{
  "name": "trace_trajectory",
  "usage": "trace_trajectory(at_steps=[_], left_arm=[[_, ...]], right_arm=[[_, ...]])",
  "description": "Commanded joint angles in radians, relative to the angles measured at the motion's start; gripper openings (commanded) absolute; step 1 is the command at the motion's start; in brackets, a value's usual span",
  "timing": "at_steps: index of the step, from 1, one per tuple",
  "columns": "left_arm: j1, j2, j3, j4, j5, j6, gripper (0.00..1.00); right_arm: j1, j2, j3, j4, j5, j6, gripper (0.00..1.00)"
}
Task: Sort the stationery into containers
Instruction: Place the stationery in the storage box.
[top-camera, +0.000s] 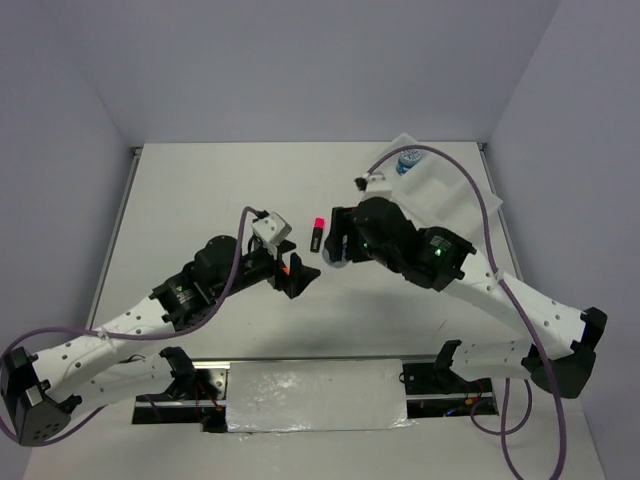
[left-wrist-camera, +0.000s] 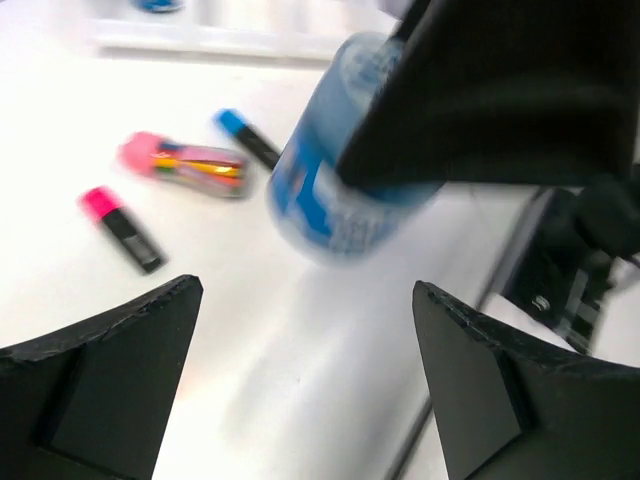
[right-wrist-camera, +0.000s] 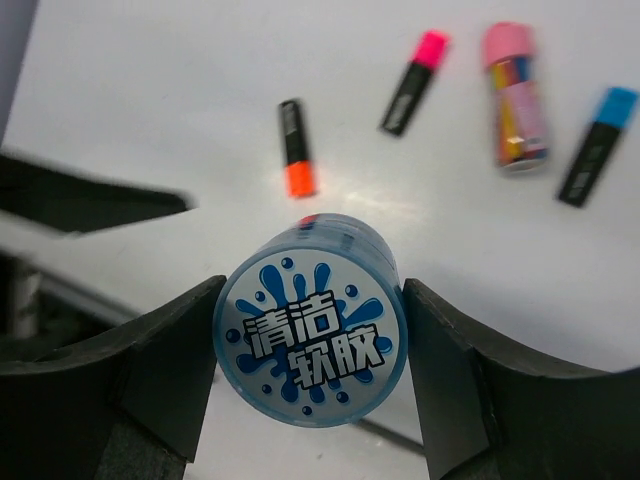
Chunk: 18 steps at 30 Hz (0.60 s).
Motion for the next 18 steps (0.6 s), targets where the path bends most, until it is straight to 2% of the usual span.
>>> trace_trajectory(at_steps=[1, 2, 4, 5, 6, 8, 9, 11, 13, 14, 15, 17, 18], left_arm=[[0.007, 0.007, 0.069, -0.144, -0.273, -0.133, 0.99], [0.009, 0.016, 0.095, -0.184, -0.356, -0.148, 0.99], [0.009, 0.047, 0.122, -0.259, -0.436, -0.205, 0.99], [0.01, 0.067, 0.156, -0.346, -0.512, -0.234, 0.99], [0.012, 0.078, 0.196, -0.396, -0.542, -0.301, 0.99], [0.013, 0.095, 0.234, -0.526, -0.551, -0.354, 0.99], [0.013, 0.092, 0.245, -0.548, -0.527, -0.365, 0.99], [0.013, 0.057, 0.255, -0.574, -0.458, -0.348, 0.99], [0.013, 0.023, 0.251, -0.621, -0.406, -0.337, 0.99], [0.013, -0.018, 0.253, -0.641, -0.396, -0.328, 0.99], [0.012, -0.038, 0.253, -0.684, -0.395, -0.3, 1.0], [0.012, -0.1, 0.247, -0.721, -0.427, -0.27, 0.99], [0.012, -0.12, 0.233, -0.744, -0.472, -0.259, 0.99]], right_arm=[[-0.139, -0.03, 0.034, 0.038, 0.023, -0.065, 0.0], [-0.212, -0.025, 0.035, 0.047, 0.007, -0.077, 0.0], [-0.277, 0.007, 0.047, 0.064, -0.007, -0.114, 0.0], [-0.342, 0.042, 0.052, 0.084, -0.003, -0.134, 0.0], [-0.378, 0.07, 0.064, 0.123, 0.002, -0.175, 0.0], [-0.486, 0.163, 0.086, 0.182, -0.012, -0.224, 0.0], [-0.519, 0.199, 0.102, 0.266, -0.045, -0.276, 0.0], [-0.584, 0.333, 0.154, 0.308, -0.067, -0.29, 0.0], [-0.657, 0.436, 0.269, 0.343, -0.119, -0.316, 0.0], [-0.674, 0.537, 0.32, 0.345, -0.132, -0.327, 0.0], [-0.693, 0.588, 0.428, 0.342, -0.135, -0.351, 0.0], [-0.703, 0.732, 0.548, 0.319, -0.104, -0.376, 0.0], [-0.72, 0.781, 0.669, 0.293, -0.11, -0.381, 0.0]])
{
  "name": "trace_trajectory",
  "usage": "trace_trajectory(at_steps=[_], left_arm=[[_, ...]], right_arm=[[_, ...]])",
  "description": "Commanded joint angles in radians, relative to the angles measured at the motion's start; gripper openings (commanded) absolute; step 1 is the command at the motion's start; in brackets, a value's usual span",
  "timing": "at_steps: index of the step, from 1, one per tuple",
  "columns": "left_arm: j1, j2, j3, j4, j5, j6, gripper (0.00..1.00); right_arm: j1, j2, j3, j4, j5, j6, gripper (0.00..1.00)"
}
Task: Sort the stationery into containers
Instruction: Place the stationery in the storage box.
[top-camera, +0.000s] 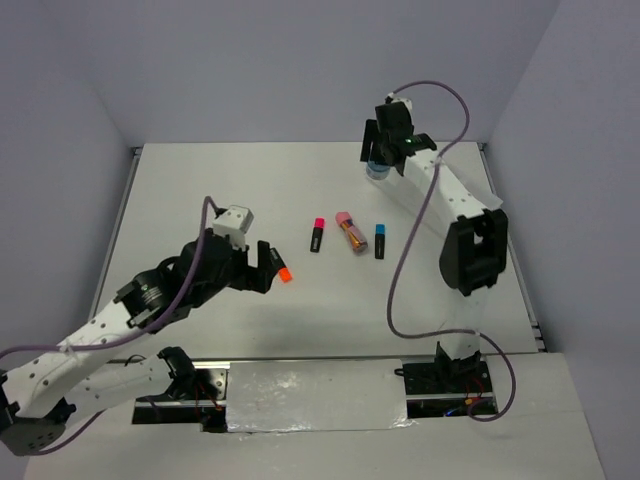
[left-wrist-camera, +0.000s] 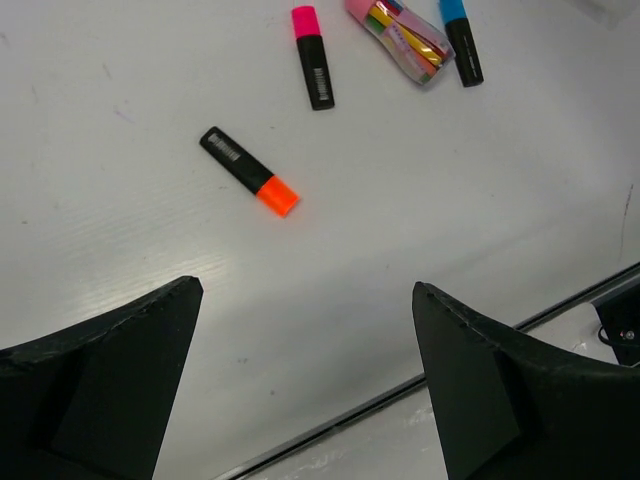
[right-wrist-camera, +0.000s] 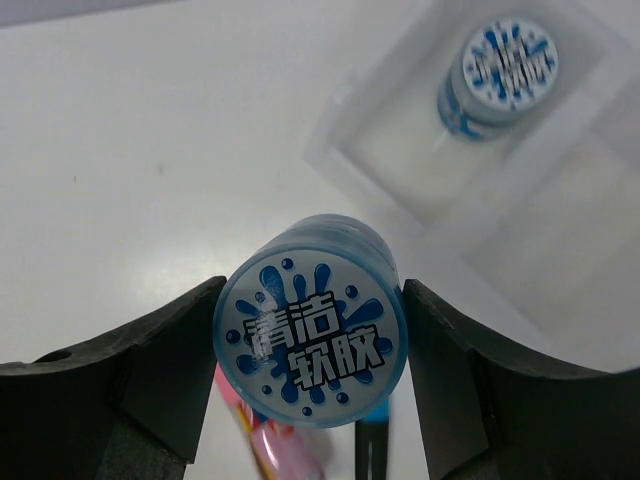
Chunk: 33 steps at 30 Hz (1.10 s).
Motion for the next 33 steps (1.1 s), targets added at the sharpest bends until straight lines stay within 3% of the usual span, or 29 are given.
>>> trace_trajectory(at_steps=[1, 3, 6, 11, 21, 24, 30, 32, 33], left_arm=[[0.0, -0.109, 0.005, -0.101, -0.076, 0.041, 1.0], [-0.002, -0.154, -0.047, -0.087, -0.146, 0.046, 0.99], [0.0, -0.212, -0.06, -0.064, -0.145, 0.048, 0.99], [0.001, -0.225, -0.064, -0.068, -0.16, 0.052, 0.99], [0.003, -0.194, -0.064, -0.072, -0.146, 0.051, 0.99], [0.003, -0.198, -0.067, -0.069, -0.142, 0.051, 0.99], [0.003, -0.189, -0.067, -0.068, -0.136, 0.052, 0.99], [0.003, -0.189, -0.069, -0.068, -0.136, 0.051, 0.99], [0.003, -0.189, -0.069, -0.067, -0.136, 0.052, 0.99]], right_arm=[[-0.028, 0.167, 0.282, 0.041, -0.015, -0.075, 0.0], [-0.055, 0.264, 0.485, -0.047, -0.015, -0.07, 0.0], [-0.081, 0.403, 0.631, -0.111, -0.076, -0.073, 0.0], [-0.104, 0.342, 0.427, 0.016, -0.067, -0.083, 0.01], [-0.163, 0.345, 0.415, -0.028, -0.114, -0.121, 0.04], [-0.181, 0.332, 0.391, -0.01, -0.127, -0.124, 0.1], [-0.187, 0.358, 0.428, -0.026, -0.131, -0.149, 0.54], [-0.189, 0.358, 0.425, -0.023, -0.13, -0.147, 0.73], [-0.189, 0.358, 0.424, -0.023, -0.13, -0.147, 0.77]])
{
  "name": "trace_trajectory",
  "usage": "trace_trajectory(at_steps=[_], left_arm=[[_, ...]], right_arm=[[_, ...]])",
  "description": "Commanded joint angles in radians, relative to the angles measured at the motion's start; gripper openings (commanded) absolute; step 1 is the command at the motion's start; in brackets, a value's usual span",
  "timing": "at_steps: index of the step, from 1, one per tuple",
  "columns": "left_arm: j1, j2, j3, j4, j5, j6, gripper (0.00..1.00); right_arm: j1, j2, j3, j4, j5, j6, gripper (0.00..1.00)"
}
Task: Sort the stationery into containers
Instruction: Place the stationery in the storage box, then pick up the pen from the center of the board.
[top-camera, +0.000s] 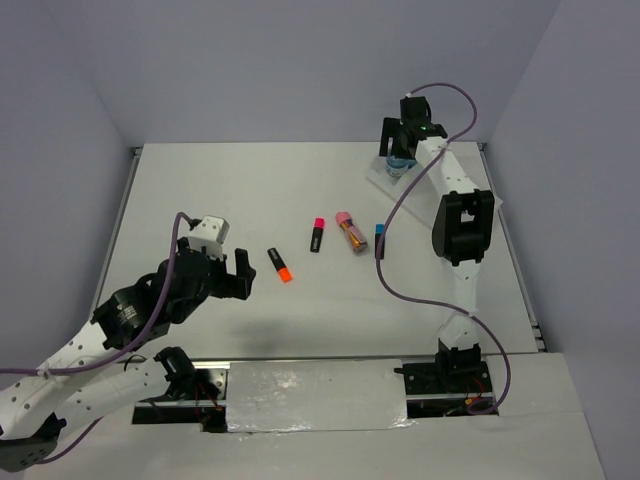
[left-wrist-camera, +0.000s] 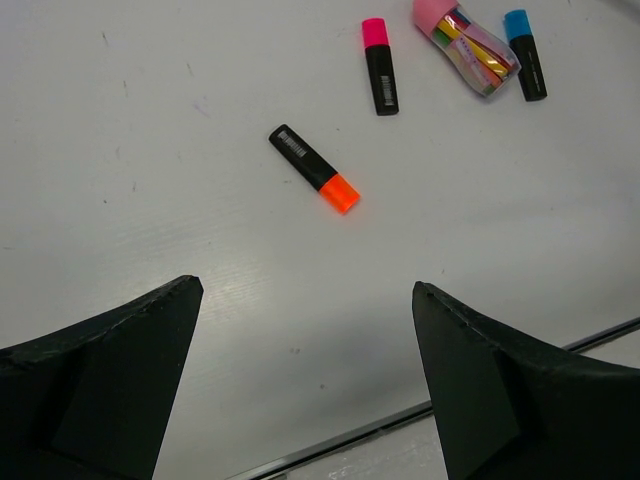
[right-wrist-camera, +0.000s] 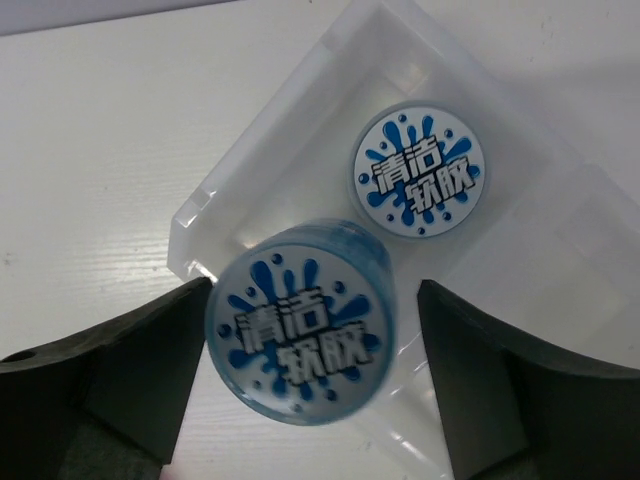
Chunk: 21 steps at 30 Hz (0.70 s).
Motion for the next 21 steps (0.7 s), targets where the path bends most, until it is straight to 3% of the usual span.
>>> trace_trajectory(at_steps=[1, 3, 10, 14, 17, 20, 21], left_arm=[[0.003, -0.002, -0.005, 0.023, 0.0, 0.021, 0.99], [0.001, -0.001, -0.005, 0.023, 0.001, 0.022, 0.99], [0.003, 0.005, -0.002, 0.015, -0.016, 0.015, 0.99], [0.004, 0.013, 0.006, -0.012, -0.086, -0.011, 0.99], [0.007, 0.025, 0.022, -0.075, -0.2, -0.092, 0.99], [0.013, 0.025, 0.035, -0.112, -0.256, -0.128, 0.99], [0.015, 0.022, 0.033, -0.112, -0.26, -0.129, 0.99]], right_arm=[[0.001, -0.049, 0.041, 0.036, -0.007, -0.014, 0.94], [0.003, -0.054, 0.038, 0.038, -0.018, -0.01, 1.0], [0.003, -0.092, 0.054, 0.015, -0.032, 0.014, 1.0], [0.033, -0.227, 0.009, -0.073, -0.041, 0.06, 1.0], [0.096, -0.411, -0.274, -0.088, 0.025, 0.095, 0.96], [0.131, -0.586, -0.48, -0.059, 0.016, 0.137, 0.86], [0.138, -0.621, -0.611, -0.039, -0.001, 0.144, 0.77]])
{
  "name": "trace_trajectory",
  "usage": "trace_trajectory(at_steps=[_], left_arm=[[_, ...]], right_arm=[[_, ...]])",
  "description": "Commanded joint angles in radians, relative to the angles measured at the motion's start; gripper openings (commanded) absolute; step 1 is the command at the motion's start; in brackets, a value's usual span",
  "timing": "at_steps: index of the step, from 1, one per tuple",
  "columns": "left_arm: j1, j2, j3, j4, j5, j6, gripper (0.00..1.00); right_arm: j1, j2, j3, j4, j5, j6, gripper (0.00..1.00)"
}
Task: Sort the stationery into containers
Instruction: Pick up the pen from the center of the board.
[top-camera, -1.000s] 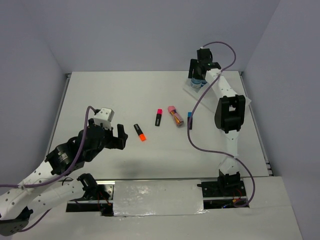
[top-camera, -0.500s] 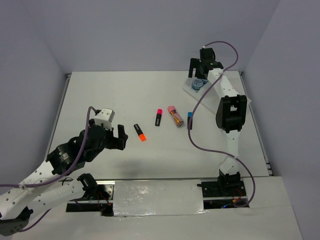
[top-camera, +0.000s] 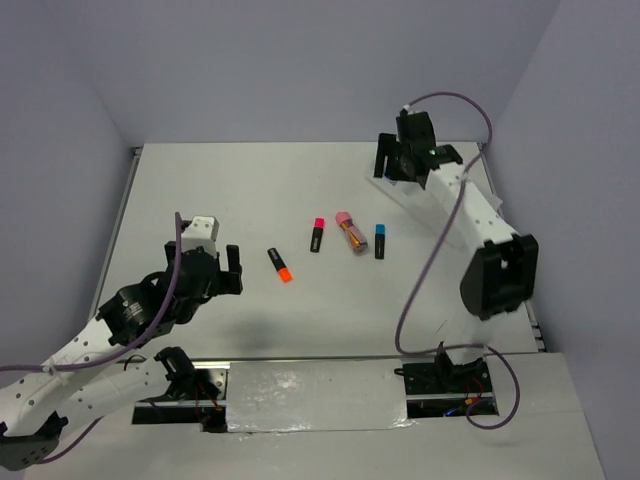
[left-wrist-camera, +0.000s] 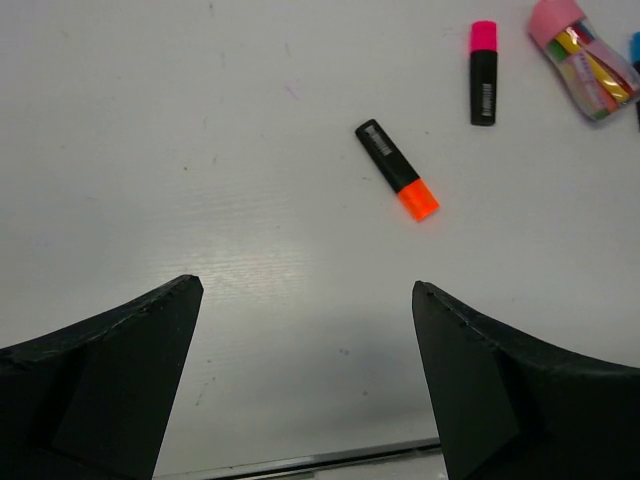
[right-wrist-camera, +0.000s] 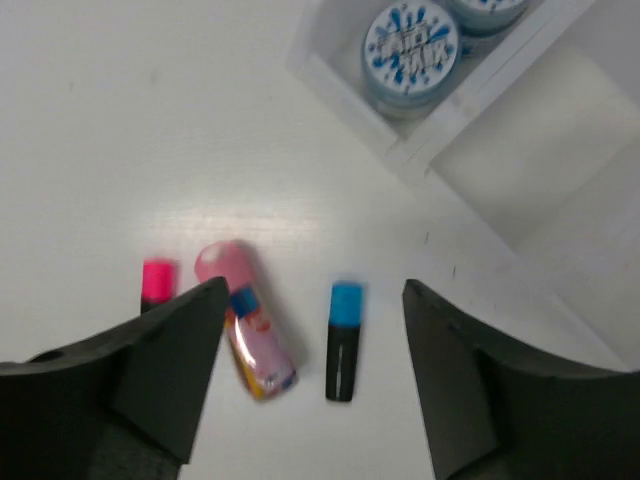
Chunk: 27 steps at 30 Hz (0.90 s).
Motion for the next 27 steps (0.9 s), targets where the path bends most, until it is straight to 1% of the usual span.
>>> trace_trajectory(at_steps=[1, 2, 5, 9, 18, 23, 25, 27], left_arm=[[0.012, -0.01, 0.036, -0.031, -0.093, -0.054, 0.99], [0.013, -0.013, 0.035, -0.023, -0.084, -0.05, 0.99], [0.016, -0.027, 0.026, -0.008, -0.059, -0.039, 0.99], [0.015, -0.036, 0.019, -0.003, -0.048, -0.04, 0.99], [0.015, -0.028, 0.012, 0.015, -0.016, -0.022, 0.99], [0.015, -0.007, 0.015, 0.013, -0.013, -0.019, 0.99], [0.015, -0.007, 0.013, 0.018, -0.007, -0.016, 0.99], [0.015, -0.008, 0.013, 0.024, 0.002, -0.01, 0.99]], right_arm=[[0.041, -0.201, -0.238, 0.016, -0.01, 0.066, 0.74], [0.056, -0.226, -0.344, 0.028, -0.02, 0.075, 0.68], [0.087, -0.285, -0.491, 0.073, -0.04, 0.087, 0.63], [0.103, -0.291, -0.569, 0.1, -0.016, 0.103, 0.63], [0.101, -0.156, -0.551, 0.117, -0.034, 0.095, 0.63], [0.101, -0.043, -0.499, 0.11, -0.028, 0.089, 0.62], [0.095, -0.021, -0.484, 0.117, -0.025, 0.086, 0.61], [0.09, 0.014, -0.461, 0.12, -0.03, 0.081, 0.6]])
